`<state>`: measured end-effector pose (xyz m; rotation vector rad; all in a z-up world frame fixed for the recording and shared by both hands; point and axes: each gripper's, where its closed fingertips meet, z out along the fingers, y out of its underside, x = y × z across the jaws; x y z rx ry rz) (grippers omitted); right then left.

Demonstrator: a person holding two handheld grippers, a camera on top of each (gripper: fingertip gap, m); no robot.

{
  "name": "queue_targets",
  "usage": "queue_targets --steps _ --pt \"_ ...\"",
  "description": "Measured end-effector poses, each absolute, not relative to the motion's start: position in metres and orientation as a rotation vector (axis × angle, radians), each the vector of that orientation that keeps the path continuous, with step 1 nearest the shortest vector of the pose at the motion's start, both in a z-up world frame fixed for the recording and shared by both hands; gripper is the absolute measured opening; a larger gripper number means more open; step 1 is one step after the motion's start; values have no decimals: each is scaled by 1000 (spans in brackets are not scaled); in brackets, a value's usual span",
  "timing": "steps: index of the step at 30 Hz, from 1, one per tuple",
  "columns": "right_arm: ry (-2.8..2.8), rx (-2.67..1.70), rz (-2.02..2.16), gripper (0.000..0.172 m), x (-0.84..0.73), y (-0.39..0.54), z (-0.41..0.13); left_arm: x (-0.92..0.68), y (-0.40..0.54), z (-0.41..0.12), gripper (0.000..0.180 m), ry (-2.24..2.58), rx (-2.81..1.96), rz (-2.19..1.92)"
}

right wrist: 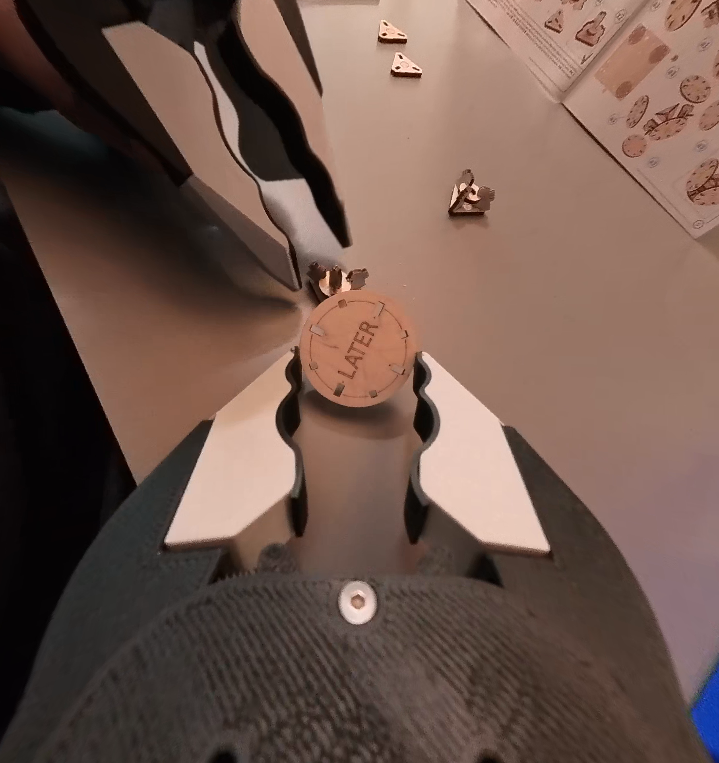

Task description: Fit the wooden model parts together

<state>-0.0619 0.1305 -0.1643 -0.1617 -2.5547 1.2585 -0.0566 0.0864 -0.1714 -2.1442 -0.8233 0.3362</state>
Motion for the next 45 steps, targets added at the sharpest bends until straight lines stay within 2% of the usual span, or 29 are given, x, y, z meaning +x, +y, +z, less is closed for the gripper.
queue_targets --steps 5,12,32,35,42,45 --pt "-2549 -173 1278 53 -63 131 -162 -58 94 -173 39 -794 -2162 306" --pt "-2567 -162 1241 54 -62 132 -167 -57 97 -181 19 -783 -2227 311" --pt "-2644 -128 1209 53 -62 134 -175 -49 100 -172 17 -759 -2148 177" --pt "-2628 -180 1196 53 -71 143 -175 -45 101 -176 19 -746 -2182 176" --pt "-2596 -195 1184 53 -76 148 -174 -42 102 -167 43 -696 -2134 161" --pt "-2588 -184 1182 53 -76 148 -174 -49 102 -169 45 -677 -2157 208"
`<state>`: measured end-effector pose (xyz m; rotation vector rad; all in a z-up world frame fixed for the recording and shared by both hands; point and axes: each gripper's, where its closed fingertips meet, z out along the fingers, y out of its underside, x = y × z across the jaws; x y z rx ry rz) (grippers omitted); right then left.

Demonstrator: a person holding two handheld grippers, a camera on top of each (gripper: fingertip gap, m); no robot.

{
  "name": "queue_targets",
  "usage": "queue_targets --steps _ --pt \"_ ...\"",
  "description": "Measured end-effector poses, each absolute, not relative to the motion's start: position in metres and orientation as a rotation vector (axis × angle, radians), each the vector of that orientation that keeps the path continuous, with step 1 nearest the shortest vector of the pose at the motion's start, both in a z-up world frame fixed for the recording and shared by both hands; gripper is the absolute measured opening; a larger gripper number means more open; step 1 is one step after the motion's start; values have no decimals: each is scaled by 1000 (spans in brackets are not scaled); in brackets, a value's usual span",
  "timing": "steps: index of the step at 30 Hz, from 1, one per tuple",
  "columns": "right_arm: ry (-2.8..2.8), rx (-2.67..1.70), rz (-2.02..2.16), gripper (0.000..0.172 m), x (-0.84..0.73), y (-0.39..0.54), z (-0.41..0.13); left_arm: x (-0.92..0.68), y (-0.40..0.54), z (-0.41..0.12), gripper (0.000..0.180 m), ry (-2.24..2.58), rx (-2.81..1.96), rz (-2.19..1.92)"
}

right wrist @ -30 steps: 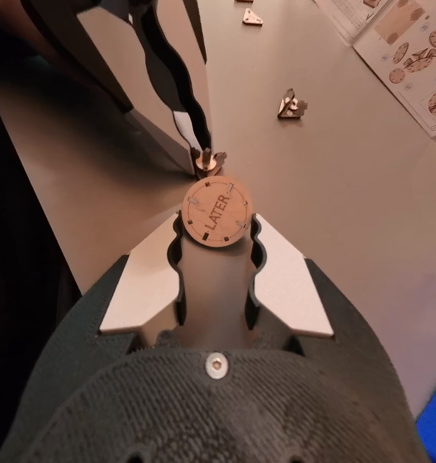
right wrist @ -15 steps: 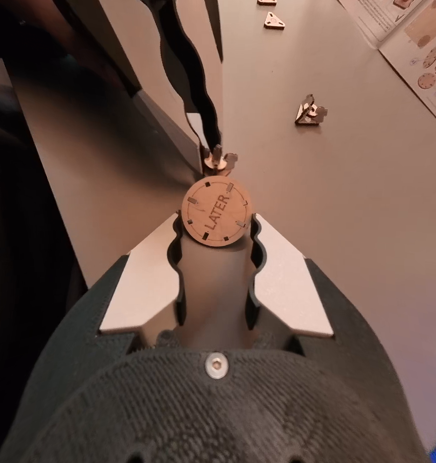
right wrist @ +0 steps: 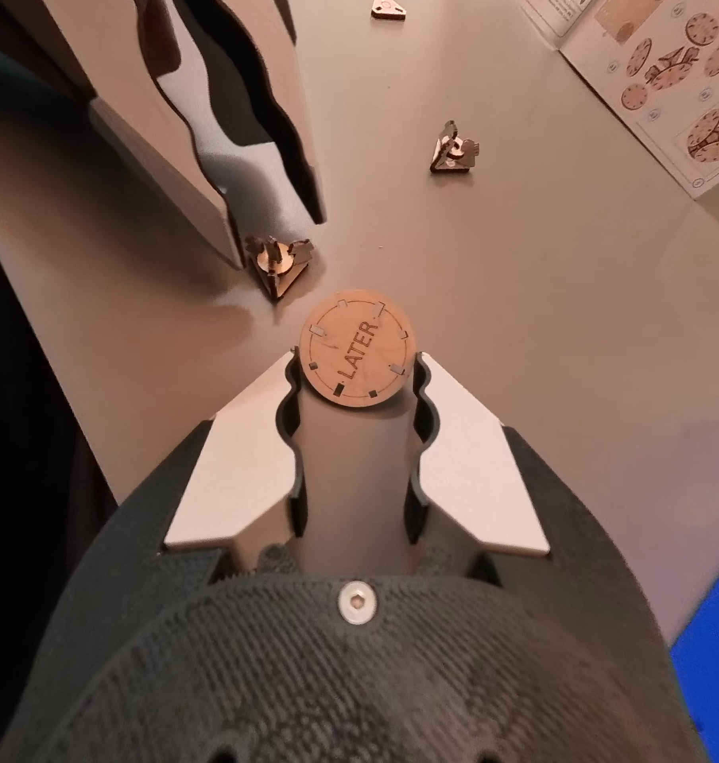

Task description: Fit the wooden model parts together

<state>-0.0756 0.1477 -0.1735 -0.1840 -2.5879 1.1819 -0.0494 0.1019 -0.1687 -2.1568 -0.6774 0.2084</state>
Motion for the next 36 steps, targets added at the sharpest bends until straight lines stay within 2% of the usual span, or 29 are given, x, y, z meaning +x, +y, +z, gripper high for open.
queue_targets --steps 4,7,33,36 --pt "-2586 -175 1183 53 -75 148 -173 -53 106 -173 43 -626 -2214 262" --pt "-2590 -178 1185 53 -74 149 -174 -52 107 -173 28 -603 -2224 288" --pt "-2600 -183 1189 53 -73 150 -174 -50 108 -177 29 -536 -2272 397" --pt "-2600 -189 1190 53 -73 151 -174 -51 107 -177 39 -546 -2275 407"
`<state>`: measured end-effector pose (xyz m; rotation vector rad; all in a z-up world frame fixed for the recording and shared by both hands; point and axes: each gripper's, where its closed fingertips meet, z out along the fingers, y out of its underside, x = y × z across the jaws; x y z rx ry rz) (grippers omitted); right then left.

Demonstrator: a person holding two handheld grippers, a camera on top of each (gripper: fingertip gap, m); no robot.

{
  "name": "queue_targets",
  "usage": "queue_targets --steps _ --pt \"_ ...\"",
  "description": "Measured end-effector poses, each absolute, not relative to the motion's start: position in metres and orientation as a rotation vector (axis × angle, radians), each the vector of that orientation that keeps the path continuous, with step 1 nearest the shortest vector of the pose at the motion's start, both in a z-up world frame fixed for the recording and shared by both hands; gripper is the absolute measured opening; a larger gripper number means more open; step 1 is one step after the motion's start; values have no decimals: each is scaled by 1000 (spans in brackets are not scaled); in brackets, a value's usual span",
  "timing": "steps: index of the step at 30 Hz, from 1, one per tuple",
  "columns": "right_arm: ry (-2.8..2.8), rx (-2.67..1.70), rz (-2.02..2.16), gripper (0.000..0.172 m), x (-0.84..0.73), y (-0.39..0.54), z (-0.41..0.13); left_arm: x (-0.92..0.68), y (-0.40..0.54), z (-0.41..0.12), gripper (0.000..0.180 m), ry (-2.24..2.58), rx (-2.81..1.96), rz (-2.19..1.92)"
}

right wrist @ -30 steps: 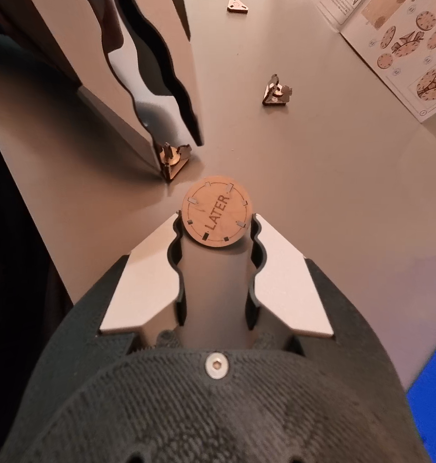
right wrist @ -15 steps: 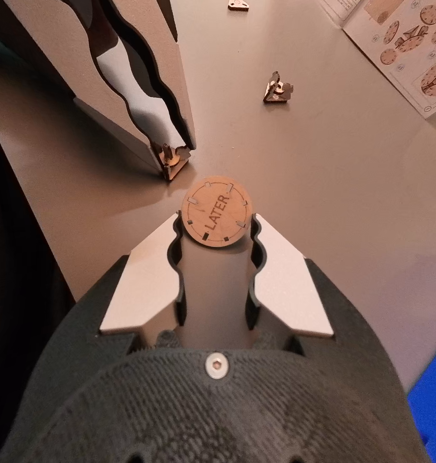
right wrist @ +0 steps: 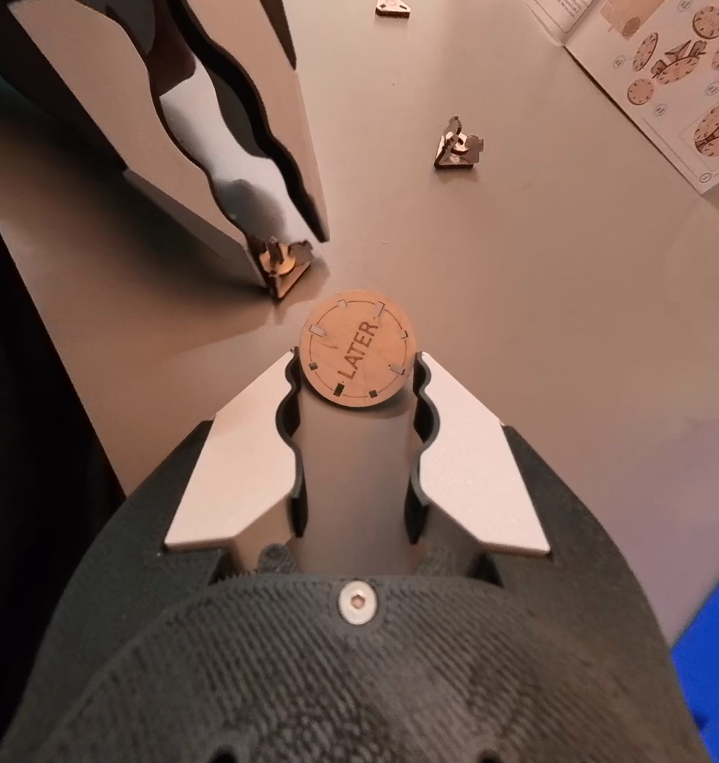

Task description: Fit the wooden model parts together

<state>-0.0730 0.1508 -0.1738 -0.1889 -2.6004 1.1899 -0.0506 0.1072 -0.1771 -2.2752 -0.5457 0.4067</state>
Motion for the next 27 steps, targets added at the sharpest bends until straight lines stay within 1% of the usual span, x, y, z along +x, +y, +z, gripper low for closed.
queue_targets --steps 2,9,15,22,23,27 --pt "-2600 -194 1192 53 -73 152 -174 -51 107 -175 43 -560 -2257 393" --pt "-2604 -232 1194 54 -77 156 -174 -44 112 -174 42 -502 -2263 391" --pt "-2617 -290 1185 53 -81 162 -176 -42 112 -179 29 -472 -2313 410" --pt "-2638 -348 1191 54 -83 167 -177 -39 108 -179 27 -515 -2307 333" --pt "-2638 -343 1191 54 -82 167 -177 -38 107 -180 22 -517 -2311 326" --pt "-2646 -329 1196 54 -79 166 -177 -37 105 -180 24 -524 -2307 302"
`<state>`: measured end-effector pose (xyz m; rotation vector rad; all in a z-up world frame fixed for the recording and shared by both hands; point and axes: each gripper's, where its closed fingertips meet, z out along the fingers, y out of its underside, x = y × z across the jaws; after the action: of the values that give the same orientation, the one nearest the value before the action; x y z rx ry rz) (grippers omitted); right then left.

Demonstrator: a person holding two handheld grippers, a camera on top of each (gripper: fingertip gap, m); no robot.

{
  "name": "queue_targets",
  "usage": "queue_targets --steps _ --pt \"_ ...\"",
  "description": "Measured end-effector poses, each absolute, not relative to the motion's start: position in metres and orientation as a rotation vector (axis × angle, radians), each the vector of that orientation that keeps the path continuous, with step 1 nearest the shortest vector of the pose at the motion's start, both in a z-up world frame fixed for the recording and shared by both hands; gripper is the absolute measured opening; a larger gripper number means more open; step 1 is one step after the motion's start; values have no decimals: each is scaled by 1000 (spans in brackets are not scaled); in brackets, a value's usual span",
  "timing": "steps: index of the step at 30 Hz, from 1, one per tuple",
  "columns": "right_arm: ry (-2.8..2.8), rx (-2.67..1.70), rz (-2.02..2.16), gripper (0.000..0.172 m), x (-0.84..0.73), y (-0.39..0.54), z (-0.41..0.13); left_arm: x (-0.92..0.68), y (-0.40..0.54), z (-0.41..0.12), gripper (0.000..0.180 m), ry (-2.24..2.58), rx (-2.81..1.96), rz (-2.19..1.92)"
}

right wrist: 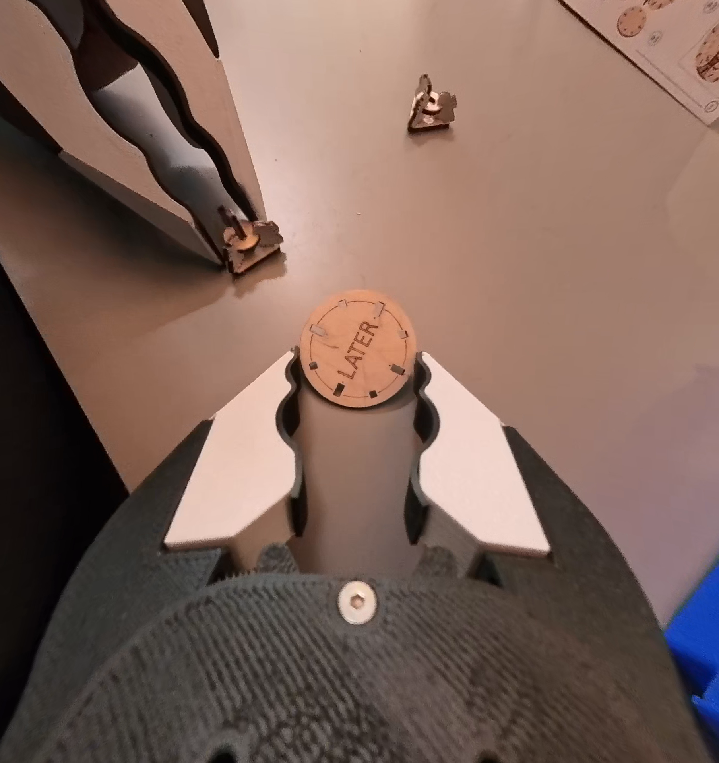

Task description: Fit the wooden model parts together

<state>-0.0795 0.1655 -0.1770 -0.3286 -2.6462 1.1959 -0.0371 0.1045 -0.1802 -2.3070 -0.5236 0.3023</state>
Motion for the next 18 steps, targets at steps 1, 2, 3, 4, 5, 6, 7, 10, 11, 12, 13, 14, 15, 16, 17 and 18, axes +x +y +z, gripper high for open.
queue_targets --steps 1,2,3,4,5,6,7,10,11,12,13,14,15,16,17,18 --pt "-2656 -330 1200 54 -78 164 -177 -37 103 -180 24 -526 -2309 300" --pt "-2664 -333 1203 54 -76 163 -178 -37 102 -180 24 -526 -2312 299" --pt "-2669 -337 1205 54 -75 162 -178 -36 100 -180 24 -524 -2318 297" --pt "-2673 -343 1207 54 -74 161 -178 -34 98 -180 22 -520 -2326 294" --pt "-2676 -350 1207 54 -74 160 -178 -33 96 -180 20 -516 -2333 291" --pt "-2677 -359 1208 54 -74 160 -178 -32 93 -180 19 -515 -2339 289" --pt "-2679 -367 1208 54 -74 159 -178 -32 90 -180 18 -520 -2341 292" --pt "-2674 -377 1205 56 -74 158 -178 -37 79 -180 18 -559 -2337 337" --pt "-2674 -376 1205 57 -74 158 -178 -42 73 -180 17 -593 -2331 380" --pt "-2674 -374 1205 59 -74 157 -178 -48 67 -178 17 -634 -2317 428" --pt "-2670 -371 1212 61 -74 156 -177 -53 62 -176 17 -670 -2295 463" --pt "-2663 -367 1233 62 -75 154 -175 -53 61 -174 17 -691 -2269 463" --pt "-2660 -360 1267 62 -74 150 -171 -49 63 -171 19 -694 -2246 423" --pt "-2660 -351 1310 61 -72 146 -166 -43 67 -169 20 -689 -2225 376" --pt "-2668 -341 1360 59 -69 141 -161 -37 71 -166 20 -680 -2205 337" --pt "-2686 -325 1405 55 -64 136 -156 -30 76 -163 19 -670 -2186 308"
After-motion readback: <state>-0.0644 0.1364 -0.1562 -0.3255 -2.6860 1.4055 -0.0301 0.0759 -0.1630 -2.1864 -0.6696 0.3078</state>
